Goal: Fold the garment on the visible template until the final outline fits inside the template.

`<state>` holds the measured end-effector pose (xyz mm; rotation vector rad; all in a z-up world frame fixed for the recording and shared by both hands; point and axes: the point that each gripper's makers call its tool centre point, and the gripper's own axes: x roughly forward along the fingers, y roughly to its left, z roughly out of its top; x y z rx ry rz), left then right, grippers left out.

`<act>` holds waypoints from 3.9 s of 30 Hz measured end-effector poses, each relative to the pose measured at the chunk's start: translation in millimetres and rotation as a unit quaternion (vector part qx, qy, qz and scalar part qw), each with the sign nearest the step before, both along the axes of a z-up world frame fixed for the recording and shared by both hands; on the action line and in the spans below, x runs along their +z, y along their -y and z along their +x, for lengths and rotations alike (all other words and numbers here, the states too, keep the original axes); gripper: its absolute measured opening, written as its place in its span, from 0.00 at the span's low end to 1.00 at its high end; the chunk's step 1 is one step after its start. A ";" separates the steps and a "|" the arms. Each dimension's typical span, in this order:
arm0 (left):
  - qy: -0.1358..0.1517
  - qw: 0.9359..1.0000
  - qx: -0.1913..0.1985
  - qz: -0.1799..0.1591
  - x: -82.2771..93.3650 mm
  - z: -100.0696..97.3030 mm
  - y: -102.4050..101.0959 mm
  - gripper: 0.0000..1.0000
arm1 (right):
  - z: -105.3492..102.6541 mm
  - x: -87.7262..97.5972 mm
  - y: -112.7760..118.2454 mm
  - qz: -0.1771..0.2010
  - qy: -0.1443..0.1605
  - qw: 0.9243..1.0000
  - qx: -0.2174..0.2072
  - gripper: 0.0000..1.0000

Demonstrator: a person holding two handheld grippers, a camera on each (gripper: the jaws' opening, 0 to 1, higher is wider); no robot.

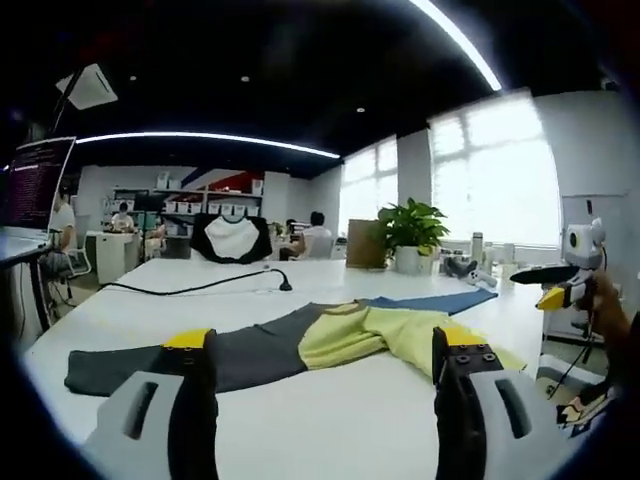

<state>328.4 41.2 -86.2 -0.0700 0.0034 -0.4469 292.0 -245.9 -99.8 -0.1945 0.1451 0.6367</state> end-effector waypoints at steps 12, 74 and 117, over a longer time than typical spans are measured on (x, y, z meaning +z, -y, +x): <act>0.006 0.999 -0.011 0.035 4.0 -7.9 3.7 0.93 | -18.8 -28.6 -44.6 -0.012 -0.054 0.995 0.078 0.77; -0.038 0.996 -0.069 0.052 -19.3 -15.8 44.9 0.78 | 34.9 21.6 -22.2 0.024 0.001 0.998 0.053 0.03; -0.090 0.954 -0.236 0.162 -75.5 8.6 202.9 0.56 | 91.3 102.2 -10.1 0.036 0.059 0.997 0.042 0.03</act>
